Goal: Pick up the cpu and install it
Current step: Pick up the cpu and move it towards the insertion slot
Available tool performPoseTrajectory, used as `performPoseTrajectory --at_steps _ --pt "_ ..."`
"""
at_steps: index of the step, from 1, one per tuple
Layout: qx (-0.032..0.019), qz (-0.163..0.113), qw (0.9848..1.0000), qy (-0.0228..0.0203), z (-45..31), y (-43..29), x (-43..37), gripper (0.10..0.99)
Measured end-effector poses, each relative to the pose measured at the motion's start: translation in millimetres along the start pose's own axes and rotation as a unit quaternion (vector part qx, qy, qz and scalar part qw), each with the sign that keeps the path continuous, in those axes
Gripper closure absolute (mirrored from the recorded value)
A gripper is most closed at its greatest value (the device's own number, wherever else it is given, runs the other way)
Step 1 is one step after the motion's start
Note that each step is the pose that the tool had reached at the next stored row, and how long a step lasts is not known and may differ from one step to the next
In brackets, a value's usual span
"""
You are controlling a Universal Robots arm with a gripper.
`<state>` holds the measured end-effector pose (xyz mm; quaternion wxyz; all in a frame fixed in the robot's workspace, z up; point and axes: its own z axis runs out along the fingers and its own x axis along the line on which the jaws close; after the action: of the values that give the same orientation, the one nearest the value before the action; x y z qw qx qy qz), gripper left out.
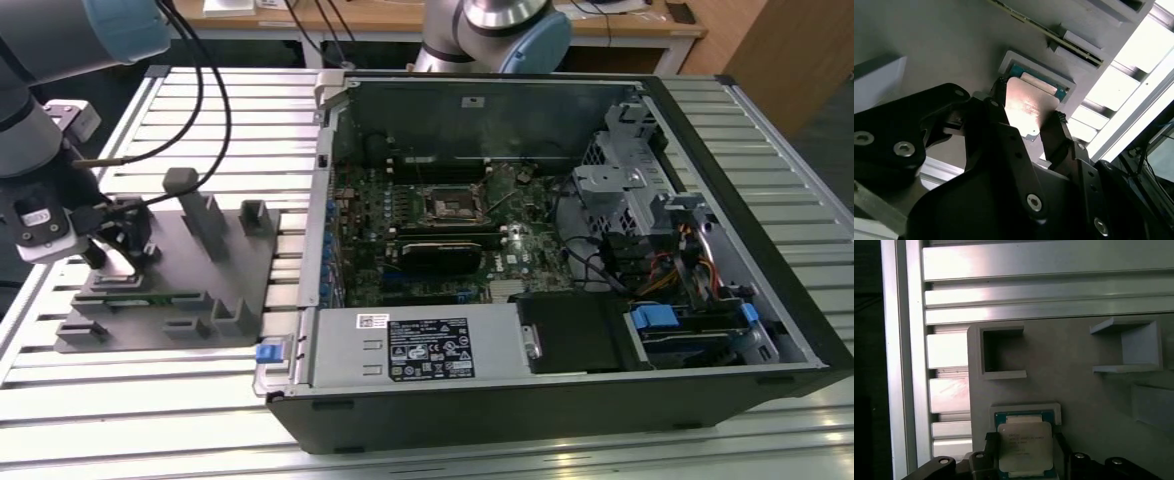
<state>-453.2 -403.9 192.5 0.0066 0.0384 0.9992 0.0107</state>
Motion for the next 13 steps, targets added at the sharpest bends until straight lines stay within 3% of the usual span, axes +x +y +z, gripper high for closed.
performPoseTrajectory --at_steps 7,13 --pt "-0.0001 0.000 1.0000 0.0001 -17.1 0.4 -0.2 0.561" --pt "-0.0002 0.000 1.0000 0.0000 -18.1 0.4 -0.2 0.561"
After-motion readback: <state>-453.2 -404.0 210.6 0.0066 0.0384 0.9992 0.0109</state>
